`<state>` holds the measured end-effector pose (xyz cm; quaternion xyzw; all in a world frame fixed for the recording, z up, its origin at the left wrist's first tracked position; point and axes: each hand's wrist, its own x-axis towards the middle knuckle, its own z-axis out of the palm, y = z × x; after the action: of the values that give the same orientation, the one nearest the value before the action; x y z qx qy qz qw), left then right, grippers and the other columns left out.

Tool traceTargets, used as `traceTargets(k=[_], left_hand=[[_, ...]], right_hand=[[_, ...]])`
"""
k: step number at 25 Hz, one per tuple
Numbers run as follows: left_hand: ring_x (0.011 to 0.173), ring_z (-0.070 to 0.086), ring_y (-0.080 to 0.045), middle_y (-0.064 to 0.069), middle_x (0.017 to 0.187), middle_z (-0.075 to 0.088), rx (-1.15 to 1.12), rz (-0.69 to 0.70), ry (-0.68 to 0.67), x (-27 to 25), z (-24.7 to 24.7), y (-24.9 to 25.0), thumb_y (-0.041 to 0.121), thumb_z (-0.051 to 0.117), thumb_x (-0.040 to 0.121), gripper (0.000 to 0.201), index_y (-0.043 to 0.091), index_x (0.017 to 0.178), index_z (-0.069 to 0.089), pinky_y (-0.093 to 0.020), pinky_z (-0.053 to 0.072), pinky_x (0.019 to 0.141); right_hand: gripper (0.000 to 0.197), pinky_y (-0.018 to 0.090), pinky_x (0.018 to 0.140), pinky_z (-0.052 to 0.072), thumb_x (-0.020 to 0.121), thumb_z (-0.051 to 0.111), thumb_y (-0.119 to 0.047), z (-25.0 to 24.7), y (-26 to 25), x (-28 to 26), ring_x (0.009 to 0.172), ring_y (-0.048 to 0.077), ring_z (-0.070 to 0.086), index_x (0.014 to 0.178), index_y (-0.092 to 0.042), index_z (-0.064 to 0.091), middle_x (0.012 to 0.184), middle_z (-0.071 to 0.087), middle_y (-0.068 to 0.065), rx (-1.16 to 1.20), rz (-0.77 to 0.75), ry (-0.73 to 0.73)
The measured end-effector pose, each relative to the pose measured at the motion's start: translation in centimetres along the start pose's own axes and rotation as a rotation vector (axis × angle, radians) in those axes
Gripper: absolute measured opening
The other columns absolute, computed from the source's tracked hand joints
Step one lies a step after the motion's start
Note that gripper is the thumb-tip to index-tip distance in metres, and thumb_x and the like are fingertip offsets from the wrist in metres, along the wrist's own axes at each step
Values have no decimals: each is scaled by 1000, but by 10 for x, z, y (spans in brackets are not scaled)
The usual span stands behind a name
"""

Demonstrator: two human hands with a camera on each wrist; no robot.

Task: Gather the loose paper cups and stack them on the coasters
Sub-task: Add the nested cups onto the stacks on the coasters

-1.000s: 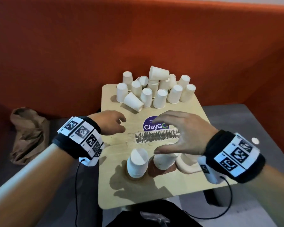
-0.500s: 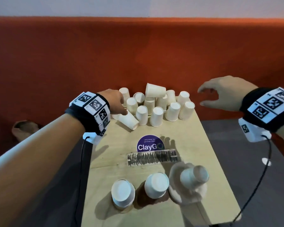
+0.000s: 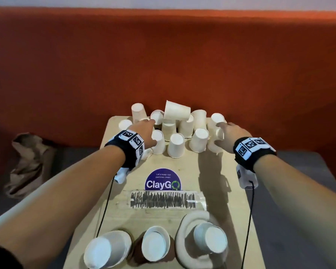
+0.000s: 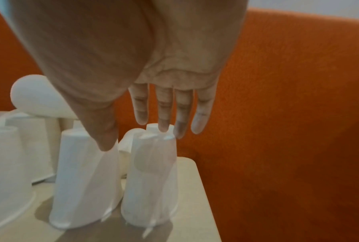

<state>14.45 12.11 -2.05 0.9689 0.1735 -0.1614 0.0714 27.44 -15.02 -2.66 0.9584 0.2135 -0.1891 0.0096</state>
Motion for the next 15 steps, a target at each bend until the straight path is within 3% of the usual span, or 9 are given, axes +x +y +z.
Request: traceTargets(k=[5,8,11,15], left_hand=[[120,53,-33,-9,134,51,59,34,54,13,17,7,43,70,82,74,16,144,39,-44,47,95],[118,50,-32,-9,128,50,162,27,62,17,18,9,52,67,81,65,21,136,51,-45,46,96],[118,47,-30,-7,129,47,212,23,57,15,18,9,57,67,80,61,26,132,58,-44,43,98],[128,40,-29,-4,139,46,142,16,71,8,15,2,56,71,78,61,29,131,59,-44,38,103]], right_hand=[[54,44,92,49,89,66,-34,21,12,9,119,34,51,138,-23,48,136,50,9,5,-62,145],[48,42,90,49,89,66,-33,29,21,9,118,33,51,133,-26,51,138,45,8,53,-65,154],[32,35,79,47,91,64,-29,35,27,8,108,31,57,122,-27,55,133,51,5,115,-89,131],[49,36,75,45,94,62,-38,36,27,4,110,33,59,137,-22,46,136,52,7,145,-44,160]])
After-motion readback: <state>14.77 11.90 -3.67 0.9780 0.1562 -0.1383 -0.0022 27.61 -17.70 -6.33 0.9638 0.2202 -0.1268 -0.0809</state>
